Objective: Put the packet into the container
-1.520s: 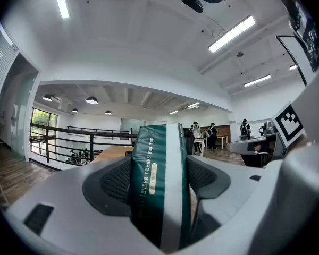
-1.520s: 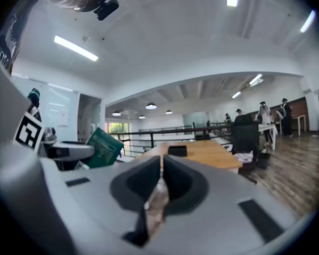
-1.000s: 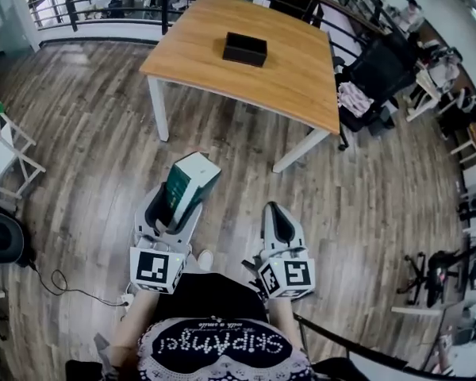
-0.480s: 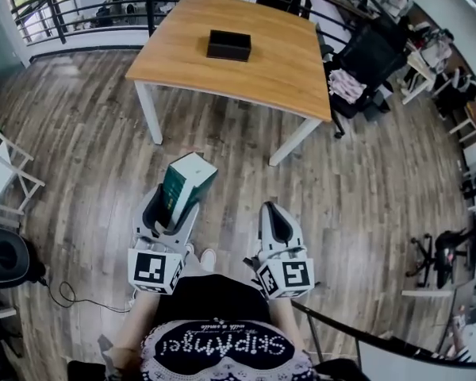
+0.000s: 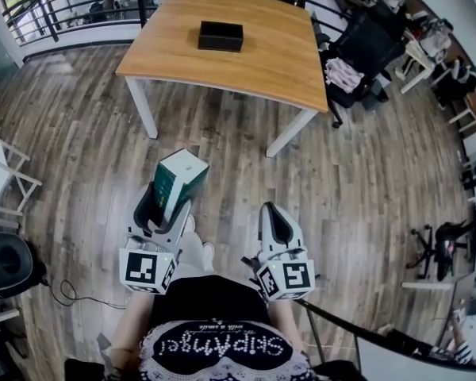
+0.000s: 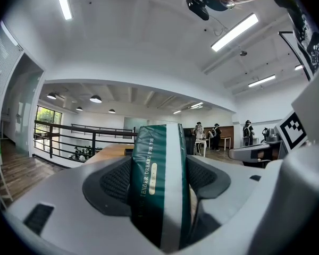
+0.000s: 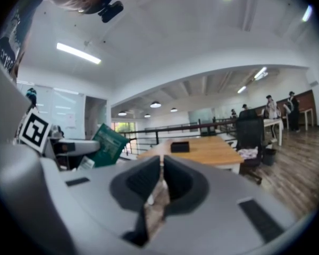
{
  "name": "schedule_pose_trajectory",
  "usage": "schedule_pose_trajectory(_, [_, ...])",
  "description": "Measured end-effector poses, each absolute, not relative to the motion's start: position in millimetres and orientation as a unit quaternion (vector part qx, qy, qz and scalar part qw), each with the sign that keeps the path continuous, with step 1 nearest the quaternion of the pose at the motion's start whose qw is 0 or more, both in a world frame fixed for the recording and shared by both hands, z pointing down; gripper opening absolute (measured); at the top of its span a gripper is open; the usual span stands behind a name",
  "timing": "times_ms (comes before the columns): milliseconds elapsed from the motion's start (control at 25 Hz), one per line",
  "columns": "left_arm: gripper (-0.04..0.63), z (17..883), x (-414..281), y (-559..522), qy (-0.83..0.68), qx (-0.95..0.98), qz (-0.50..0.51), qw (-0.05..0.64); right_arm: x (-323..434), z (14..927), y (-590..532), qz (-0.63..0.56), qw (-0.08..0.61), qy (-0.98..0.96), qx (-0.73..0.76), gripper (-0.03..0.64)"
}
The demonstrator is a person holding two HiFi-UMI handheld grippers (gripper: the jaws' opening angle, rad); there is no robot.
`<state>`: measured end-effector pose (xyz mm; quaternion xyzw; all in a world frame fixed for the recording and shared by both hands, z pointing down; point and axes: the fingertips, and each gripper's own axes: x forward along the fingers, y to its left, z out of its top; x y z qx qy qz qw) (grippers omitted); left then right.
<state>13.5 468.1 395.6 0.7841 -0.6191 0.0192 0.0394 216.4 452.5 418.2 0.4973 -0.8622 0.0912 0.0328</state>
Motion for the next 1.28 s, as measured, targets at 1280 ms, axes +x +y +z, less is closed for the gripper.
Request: schedule_pose_trajectory(1280, [0.345, 381, -76, 284, -0.586, 0.81, 0.0, 0.033, 101, 415, 275, 0.103, 0.025, -0.854, 0.509, 0.041])
